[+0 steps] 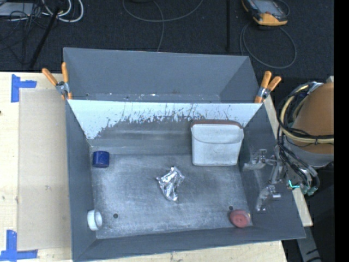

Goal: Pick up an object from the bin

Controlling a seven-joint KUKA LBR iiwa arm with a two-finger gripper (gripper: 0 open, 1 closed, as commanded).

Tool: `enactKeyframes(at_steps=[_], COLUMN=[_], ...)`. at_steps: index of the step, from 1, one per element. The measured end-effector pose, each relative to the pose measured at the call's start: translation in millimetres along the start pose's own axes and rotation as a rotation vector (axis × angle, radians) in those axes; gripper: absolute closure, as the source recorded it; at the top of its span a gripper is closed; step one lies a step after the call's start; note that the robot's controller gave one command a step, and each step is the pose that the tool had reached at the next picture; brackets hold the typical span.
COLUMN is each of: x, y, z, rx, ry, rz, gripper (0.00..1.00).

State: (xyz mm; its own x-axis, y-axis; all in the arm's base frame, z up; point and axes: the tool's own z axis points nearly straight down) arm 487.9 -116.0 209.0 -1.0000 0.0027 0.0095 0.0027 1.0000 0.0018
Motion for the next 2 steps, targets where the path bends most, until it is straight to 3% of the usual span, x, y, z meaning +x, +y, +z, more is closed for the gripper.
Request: enactKeyframes(at_steps=[1, 2], x=[3.2, 16.9], y=[-5.1, 0.6], z=[135.8, 109.4], rx=[-0.001, 0.006], ry=[-0.01, -0.008], rz=[-1.02, -1.253], gripper=[0.0, 0.0])
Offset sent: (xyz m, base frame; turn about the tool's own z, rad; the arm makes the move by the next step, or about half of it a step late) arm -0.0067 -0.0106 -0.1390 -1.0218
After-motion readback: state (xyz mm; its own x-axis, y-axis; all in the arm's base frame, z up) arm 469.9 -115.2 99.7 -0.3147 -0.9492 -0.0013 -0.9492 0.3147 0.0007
